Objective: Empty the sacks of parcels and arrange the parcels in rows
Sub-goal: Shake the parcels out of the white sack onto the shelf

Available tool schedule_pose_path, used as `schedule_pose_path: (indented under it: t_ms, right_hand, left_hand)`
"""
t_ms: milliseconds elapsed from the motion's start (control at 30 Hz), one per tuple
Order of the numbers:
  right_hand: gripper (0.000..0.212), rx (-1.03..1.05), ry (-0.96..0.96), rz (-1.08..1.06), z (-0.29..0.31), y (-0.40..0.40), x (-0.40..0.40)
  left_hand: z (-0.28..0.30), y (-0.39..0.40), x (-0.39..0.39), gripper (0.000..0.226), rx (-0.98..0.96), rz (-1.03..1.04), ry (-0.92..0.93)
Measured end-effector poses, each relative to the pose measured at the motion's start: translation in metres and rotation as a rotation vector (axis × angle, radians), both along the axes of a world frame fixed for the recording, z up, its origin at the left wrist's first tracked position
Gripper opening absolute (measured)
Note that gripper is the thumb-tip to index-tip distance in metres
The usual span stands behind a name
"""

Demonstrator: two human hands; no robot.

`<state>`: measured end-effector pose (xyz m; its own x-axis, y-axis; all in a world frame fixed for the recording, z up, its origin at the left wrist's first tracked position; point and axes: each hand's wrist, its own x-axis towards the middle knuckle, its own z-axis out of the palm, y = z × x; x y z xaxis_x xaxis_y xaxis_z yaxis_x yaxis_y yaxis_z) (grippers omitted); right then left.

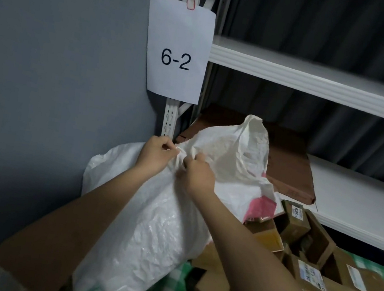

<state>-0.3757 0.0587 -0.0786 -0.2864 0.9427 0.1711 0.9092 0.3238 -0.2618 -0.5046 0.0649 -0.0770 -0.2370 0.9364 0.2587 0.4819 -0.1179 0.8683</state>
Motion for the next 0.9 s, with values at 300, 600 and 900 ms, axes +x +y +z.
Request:
schedule_pose_path:
  t_ms: [300, 600, 900]
  right_hand:
    - [0.013, 0.082, 0.138, 0.009, 0.007, 0.003, 0.006]
    - [0.012, 0.116, 0.256, 0.009, 0.043, 0.009, 0.003]
    - [0.024, 0.136, 0.475, -0.062, 0.077, 0.024, 0.023]
  left_hand:
    - [-0.038, -0.041, -0.073, 0.042, -0.359, 0.339, 0.227]
    - [-0.082, -0.096, -0.115, 0.061, -0.537, 0.33, -0.095]
    - [-0.056, -0.09, -0.107, 0.098, -0.731, 0.17, -0.319]
